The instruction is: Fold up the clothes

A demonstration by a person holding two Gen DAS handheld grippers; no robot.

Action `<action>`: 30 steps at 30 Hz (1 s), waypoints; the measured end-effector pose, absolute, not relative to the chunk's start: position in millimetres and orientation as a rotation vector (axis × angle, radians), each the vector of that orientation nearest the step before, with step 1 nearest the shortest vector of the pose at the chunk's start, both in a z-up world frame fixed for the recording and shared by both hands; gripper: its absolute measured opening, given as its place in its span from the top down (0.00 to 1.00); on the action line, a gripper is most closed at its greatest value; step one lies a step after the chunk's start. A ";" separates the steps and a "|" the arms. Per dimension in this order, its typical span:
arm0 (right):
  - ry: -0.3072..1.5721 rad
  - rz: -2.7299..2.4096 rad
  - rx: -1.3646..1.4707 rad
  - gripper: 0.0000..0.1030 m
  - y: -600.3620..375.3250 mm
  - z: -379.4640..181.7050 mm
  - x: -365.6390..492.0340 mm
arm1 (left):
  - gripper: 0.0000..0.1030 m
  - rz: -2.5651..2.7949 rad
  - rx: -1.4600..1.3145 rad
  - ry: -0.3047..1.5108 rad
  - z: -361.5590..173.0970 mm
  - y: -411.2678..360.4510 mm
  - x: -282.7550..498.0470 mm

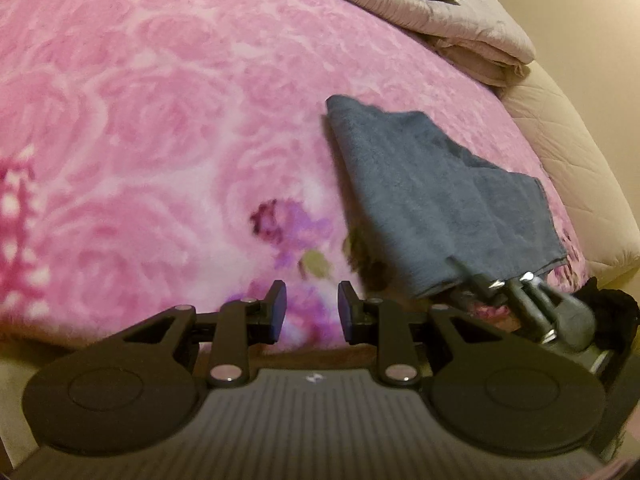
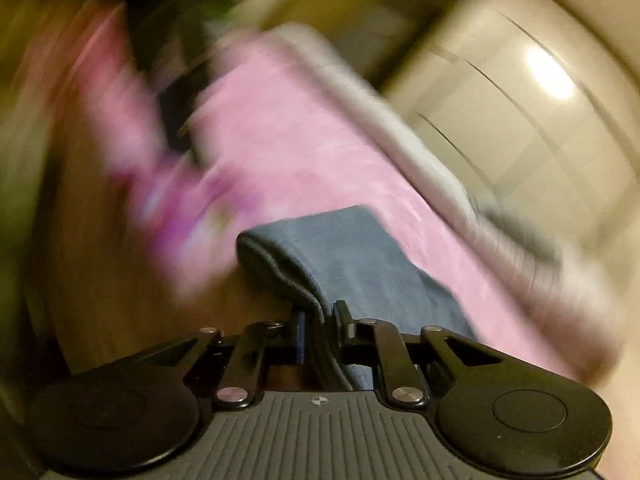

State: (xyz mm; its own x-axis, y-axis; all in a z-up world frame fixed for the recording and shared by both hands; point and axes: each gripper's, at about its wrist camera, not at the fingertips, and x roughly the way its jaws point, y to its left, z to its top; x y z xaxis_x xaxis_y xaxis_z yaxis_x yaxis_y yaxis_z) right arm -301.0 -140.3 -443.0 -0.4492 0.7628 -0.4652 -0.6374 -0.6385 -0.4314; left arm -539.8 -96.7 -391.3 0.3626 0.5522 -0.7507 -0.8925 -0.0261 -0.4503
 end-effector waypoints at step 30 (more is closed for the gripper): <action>1.088 1.344 0.438 0.93 -67.0 -419.7 70.1 | 0.78 0.823 -0.847 0.554 -370.8 49.5 -328.3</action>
State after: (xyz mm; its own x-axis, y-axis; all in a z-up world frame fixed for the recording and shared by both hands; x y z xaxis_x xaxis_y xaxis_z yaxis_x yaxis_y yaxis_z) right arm 70.1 -67.0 -419.7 -0.1387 0.9178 -0.3719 -0.5547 0.2391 0.7970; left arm -328.3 49.5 -370.8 0.5736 0.4054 -0.7117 -0.8119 0.3963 -0.4286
